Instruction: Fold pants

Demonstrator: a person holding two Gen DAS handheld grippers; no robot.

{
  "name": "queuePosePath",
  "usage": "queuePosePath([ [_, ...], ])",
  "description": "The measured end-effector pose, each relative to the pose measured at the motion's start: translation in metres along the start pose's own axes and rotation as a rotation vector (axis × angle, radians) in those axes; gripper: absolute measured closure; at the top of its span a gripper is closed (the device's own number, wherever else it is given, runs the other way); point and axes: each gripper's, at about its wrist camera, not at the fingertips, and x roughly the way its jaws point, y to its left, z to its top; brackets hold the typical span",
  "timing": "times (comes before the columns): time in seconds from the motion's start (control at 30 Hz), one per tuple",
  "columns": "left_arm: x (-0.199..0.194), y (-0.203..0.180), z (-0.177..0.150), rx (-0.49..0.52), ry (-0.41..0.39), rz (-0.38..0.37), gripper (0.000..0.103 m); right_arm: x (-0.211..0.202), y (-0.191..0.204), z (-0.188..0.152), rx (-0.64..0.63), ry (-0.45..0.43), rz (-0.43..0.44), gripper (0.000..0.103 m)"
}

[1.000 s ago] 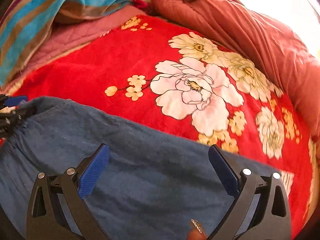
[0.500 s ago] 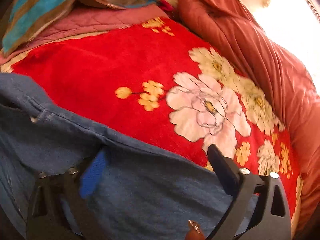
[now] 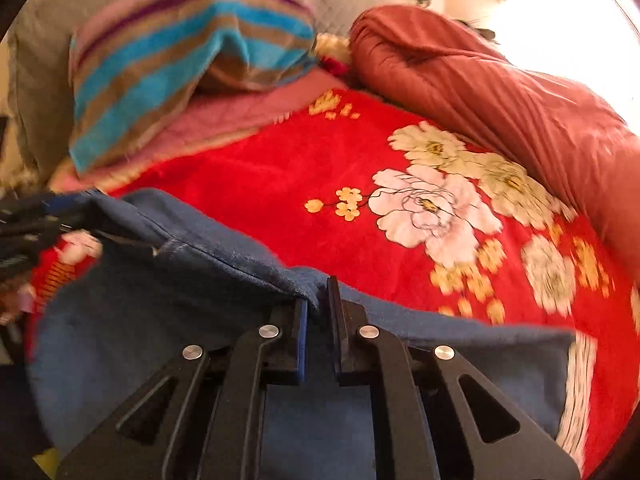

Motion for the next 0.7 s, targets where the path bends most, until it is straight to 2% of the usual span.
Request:
queuePosePath([
  [0.1,-0.014,-0.001,-0.005,-0.003,-0.008,-0.033,0.077,-0.035,0.01,-0.019,0.063,-0.041,0.061,0.095],
  [0.27,-0.043,-0.009,-0.018,0.029,-0.01,-0.081,0.077,-0.083,0.033,-0.049,0.087,-0.072,0.116,0.095],
  [0.47,-0.064,-0.011,-0.04,0.032,0.064,-0.131,0.077,-0.109,0.065,-0.089,0.061,-0.005,0.137,0.095],
  [0.7,-0.078,-0.007,-0.062,0.044,0.103,-0.119,0.076,-0.12,0.099,-0.115,0.018,0.041,0.167,0.095],
])
